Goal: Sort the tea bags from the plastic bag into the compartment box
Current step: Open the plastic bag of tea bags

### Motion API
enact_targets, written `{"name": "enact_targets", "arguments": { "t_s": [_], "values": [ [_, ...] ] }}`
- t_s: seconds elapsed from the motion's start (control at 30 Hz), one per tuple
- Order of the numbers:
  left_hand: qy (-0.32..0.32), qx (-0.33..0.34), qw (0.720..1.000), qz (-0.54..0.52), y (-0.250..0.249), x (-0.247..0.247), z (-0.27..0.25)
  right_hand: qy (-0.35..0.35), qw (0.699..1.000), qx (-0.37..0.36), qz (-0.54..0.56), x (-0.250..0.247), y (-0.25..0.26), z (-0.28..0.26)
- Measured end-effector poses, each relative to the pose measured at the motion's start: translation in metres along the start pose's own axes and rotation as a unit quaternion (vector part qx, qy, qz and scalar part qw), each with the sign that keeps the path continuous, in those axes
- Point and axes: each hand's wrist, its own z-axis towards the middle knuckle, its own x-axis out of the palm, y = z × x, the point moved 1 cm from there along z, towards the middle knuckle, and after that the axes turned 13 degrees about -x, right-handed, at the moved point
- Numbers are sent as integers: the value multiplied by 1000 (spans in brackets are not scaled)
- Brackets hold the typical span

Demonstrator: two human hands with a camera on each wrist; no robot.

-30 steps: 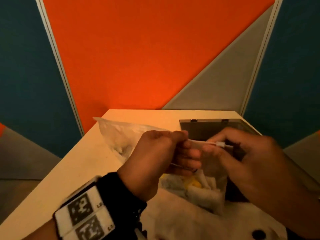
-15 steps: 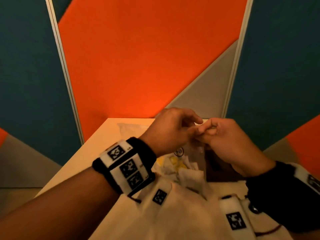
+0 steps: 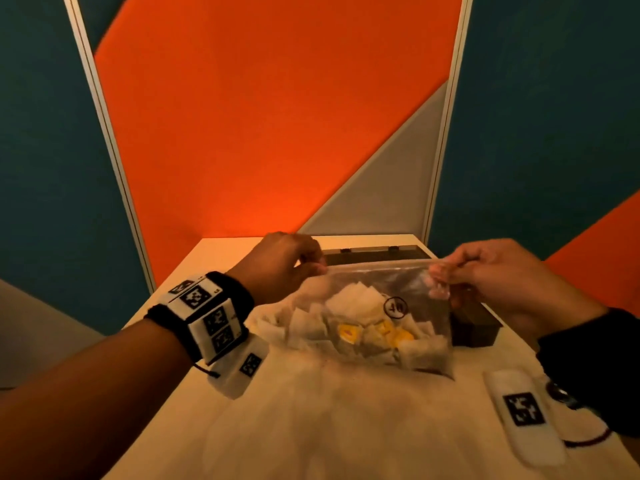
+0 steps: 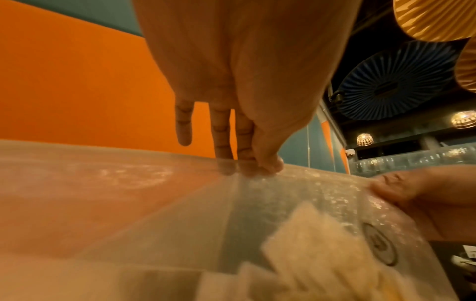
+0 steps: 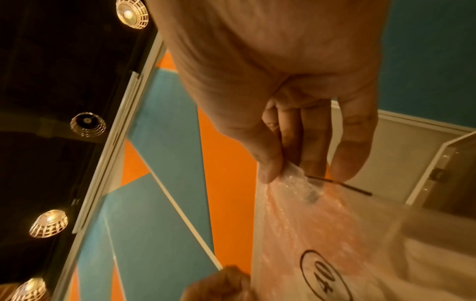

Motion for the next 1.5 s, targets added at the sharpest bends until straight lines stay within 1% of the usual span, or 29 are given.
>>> {"name": "enact_targets", "arguments": {
  "t_s": [0.07, 0.17, 0.33, 0.43, 0.5, 0.57, 0.6, 0.63, 0.67, 0.7, 0.77, 0.8, 0.87, 0.93, 1.0, 1.07, 1.1, 1.17, 1.2, 1.3, 1.37, 1.43, 1.5],
  "values": [
    [10, -13, 1000, 4, 19, 1, 3, 0, 999, 31, 24, -12, -13, 7],
    [28, -28, 999, 19, 46, 4, 6, 6, 998, 62, 28, -28, -38, 18],
    [45, -68, 996, 40, 98, 4, 6, 23, 995, 87, 30, -48, -87, 31],
    [62, -93, 993, 42, 120, 0, 2, 34, 993, 107, 27, -52, -104, 39],
    [73, -83, 993, 41, 123, 1, 1, 46, 993, 103, 26, -50, -109, 44],
    [63, -63, 995, 35, 115, 1, 1, 33, 996, 84, -4, -49, -114, 49],
    [52, -50, 997, 26, 108, 1, -1, 10, 997, 69, -44, -53, -119, 51],
    [46, -31, 998, 16, 98, 2, -2, 12, 995, 45, -92, -55, -120, 54],
    [47, -6, 999, 10, 87, 4, -4, 23, 988, 20, -152, -55, -121, 57],
    [54, 21, 998, 11, 74, 7, -6, 54, 982, 8, -183, -55, -117, 58],
    [74, 54, 996, 19, 50, 17, -9, 108, 979, -3, -172, -50, -103, 54],
    [78, 58, 995, 22, 41, 22, -9, 127, 976, -27, -176, -44, -94, 52],
    [60, 62, 995, 39, 26, 27, -11, 179, 960, -77, -203, -30, -76, 47],
    [46, 64, 996, 48, 14, 28, -16, 217, 945, -106, -219, -18, -55, 42],
    [46, 62, 996, 52, 2, 26, -24, 254, 922, -132, -260, -2, -33, 38],
    [43, 65, 995, 68, -7, 25, -35, 311, 896, -130, -289, 18, -17, 33],
    [38, 67, 994, 76, -11, 23, -42, 345, 876, -127, -313, 28, -13, 30],
    [33, 70, 994, 76, -16, 19, -55, 412, 822, -126, -372, 47, -13, 24],
    [34, 75, 994, 73, -17, 17, -61, 430, 807, -131, -383, 54, -16, 22],
    [54, 104, 989, 94, -16, 13, -80, 452, 789, -164, -383, 67, -22, 20],
    [68, 122, 983, 121, -16, 10, -92, 466, 782, -169, -377, 72, -22, 23],
    [77, 122, 979, 143, -15, 3, -105, 480, 791, -162, -344, 77, -18, 26],
    [97, 122, 975, 161, -15, -7, -120, 468, 809, -149, -323, 80, -11, 30]
  ]
}}
